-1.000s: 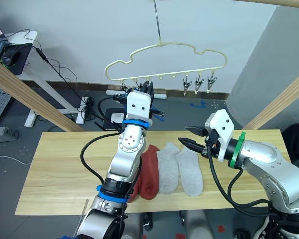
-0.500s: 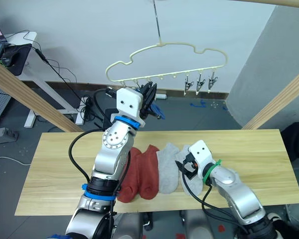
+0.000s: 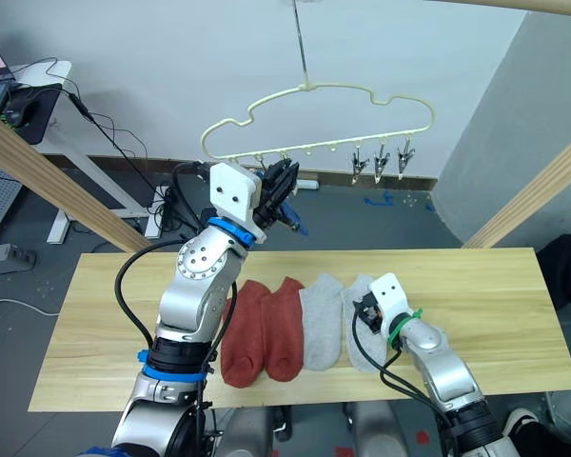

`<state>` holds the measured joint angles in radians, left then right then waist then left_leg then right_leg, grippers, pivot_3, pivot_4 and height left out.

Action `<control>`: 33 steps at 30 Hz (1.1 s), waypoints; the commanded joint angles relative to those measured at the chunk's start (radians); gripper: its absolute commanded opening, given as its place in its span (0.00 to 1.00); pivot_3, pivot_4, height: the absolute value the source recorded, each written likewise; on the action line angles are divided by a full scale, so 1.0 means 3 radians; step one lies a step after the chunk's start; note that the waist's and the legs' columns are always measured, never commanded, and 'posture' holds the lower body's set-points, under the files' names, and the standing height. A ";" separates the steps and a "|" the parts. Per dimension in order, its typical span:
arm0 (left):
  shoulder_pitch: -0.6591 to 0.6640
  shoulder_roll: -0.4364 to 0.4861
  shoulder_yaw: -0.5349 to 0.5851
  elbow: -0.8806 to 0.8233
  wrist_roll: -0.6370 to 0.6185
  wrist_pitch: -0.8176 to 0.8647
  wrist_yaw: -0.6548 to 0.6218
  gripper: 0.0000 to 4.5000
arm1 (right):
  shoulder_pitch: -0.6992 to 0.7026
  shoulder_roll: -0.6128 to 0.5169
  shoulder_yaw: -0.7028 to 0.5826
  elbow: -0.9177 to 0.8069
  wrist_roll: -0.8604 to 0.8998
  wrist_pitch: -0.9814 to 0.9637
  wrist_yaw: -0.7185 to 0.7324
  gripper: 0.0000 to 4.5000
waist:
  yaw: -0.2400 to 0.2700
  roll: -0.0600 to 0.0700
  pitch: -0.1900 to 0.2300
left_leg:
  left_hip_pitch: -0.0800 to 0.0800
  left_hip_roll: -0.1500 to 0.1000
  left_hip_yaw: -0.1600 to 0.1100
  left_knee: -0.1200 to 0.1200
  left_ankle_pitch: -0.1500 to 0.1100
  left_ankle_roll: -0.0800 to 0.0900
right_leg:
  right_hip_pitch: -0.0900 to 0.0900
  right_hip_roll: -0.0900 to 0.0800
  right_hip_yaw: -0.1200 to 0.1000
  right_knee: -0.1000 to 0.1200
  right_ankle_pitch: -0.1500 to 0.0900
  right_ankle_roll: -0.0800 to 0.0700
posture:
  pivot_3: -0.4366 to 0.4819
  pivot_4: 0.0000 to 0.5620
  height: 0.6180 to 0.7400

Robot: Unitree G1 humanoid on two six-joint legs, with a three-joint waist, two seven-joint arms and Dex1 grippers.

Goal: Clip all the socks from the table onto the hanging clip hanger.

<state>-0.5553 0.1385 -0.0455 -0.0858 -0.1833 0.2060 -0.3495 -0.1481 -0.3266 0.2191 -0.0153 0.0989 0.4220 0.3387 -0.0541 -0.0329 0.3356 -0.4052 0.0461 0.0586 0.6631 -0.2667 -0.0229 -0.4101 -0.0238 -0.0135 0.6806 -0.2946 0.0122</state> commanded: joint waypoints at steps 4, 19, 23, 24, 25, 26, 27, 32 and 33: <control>-0.0051 0.0085 0.0111 -0.0205 -0.0246 0.0151 -0.0158 0.03 | 0.0088 -0.0065 0.0010 -0.0152 -0.0066 -0.0031 0.0163 0.06 | 0.0002 0.0000 0.0000 | 0.0000 0.0000 0.0000 0.0000 0.0000 0.0000 | 0.0000 0.0000 0.0000 0.0000 0.0000 0.0000 | 0.33 0.63 1.00; -0.0153 0.0164 0.0255 -0.0353 -0.0766 0.0676 -0.0331 0.03 | -0.0830 0.0099 0.0184 -0.0664 0.0354 0.0074 0.1024 0.00 | -0.0010 0.0001 0.0000 | -0.0003 0.0000 -0.0002 0.0000 0.0000 -0.0001 | 0.0000 0.0001 -0.0001 -0.0005 0.0000 0.0000 | 0.32 0.62 1.00; -0.0150 0.0180 0.0267 -0.0385 -0.0792 0.0724 -0.0332 0.03 | -0.0974 0.0225 0.0151 -0.0484 0.0367 -0.0013 0.1057 0.00 | -0.0006 0.0001 0.0000 | -0.0003 -0.0001 -0.0003 0.0001 0.0000 0.0000 | 0.0000 -0.0001 -0.0001 -0.0004 0.0001 -0.0001 | 0.33 0.62 1.00; -0.0140 0.0184 0.0267 -0.0408 -0.0804 0.0749 -0.0333 0.03 | -0.1005 0.0267 0.0133 -0.0435 0.0376 -0.0039 0.1049 0.00 | -0.0006 0.0001 0.0000 | -0.0003 -0.0001 -0.0004 0.0002 0.0000 0.0000 | 0.0000 -0.0001 -0.0002 -0.0003 0.0001 -0.0001 | 0.33 0.62 1.00; -0.0128 0.0188 0.0264 -0.0430 -0.0810 0.0767 -0.0333 0.03 | -0.1028 0.0300 0.0120 -0.0396 0.0378 -0.0066 0.1045 0.00 | -0.0008 0.0001 0.0000 | -0.0003 -0.0001 -0.0004 0.0002 0.0000 0.0000 | 0.0000 -0.0001 -0.0002 -0.0002 0.0001 -0.0001 | 0.33 0.62 1.00; -0.0120 0.0192 0.0261 -0.0444 -0.0813 0.0778 -0.0334 0.03 | -0.1042 0.0323 0.0110 -0.0370 0.0378 -0.0085 0.1045 0.00 | -0.0008 0.0001 0.0000 | -0.0003 -0.0001 -0.0004 0.0002 0.0000 0.0000 | 0.0000 -0.0001 -0.0002 -0.0002 0.0001 -0.0001 | 0.33 0.62 1.00; -0.0112 0.0197 0.0260 -0.0456 -0.0819 0.0791 -0.0333 0.03 | -0.1060 0.0353 0.0094 -0.0337 0.0378 -0.0109 0.1041 0.00 | -0.0009 0.0001 0.0000 | -0.0003 -0.0001 -0.0004 0.0002 0.0000 0.0000 | 0.0000 -0.0001 -0.0002 -0.0002 0.0001 -0.0001 | 0.33 0.62 1.00; -0.0094 0.0214 0.0264 -0.0478 -0.0836 0.0828 -0.0332 0.03 | -0.1164 0.0435 0.0012 -0.0218 0.0348 -0.0223 0.1011 0.00 | -0.0010 0.0001 0.0000 | -0.0003 0.0000 -0.0004 0.0002 0.0000 0.0000 | -0.0001 -0.0001 -0.0002 -0.0002 0.0001 -0.0002 | 0.33 0.62 1.00; -0.0091 0.0217 0.0264 -0.0480 -0.0836 0.0830 -0.0332 0.03 | -0.1187 0.0440 0.0003 -0.0203 0.0349 -0.0233 0.1013 0.00 | -0.0010 0.0001 0.0000 | -0.0003 0.0000 -0.0004 0.0002 0.0000 0.0000 | -0.0001 -0.0001 -0.0002 -0.0002 0.0001 -0.0002 | 0.33 0.62 1.00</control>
<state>-0.5812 0.1993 0.0301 -0.1775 -0.4188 0.4595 -0.4461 -0.4931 -0.2015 0.2369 -0.0533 0.1889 0.3827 0.6438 -0.0572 -0.0327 0.3357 -0.4061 0.0460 0.0574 0.6636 -0.2668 -0.0230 -0.4103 -0.0240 -0.0141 0.6802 -0.2942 0.0116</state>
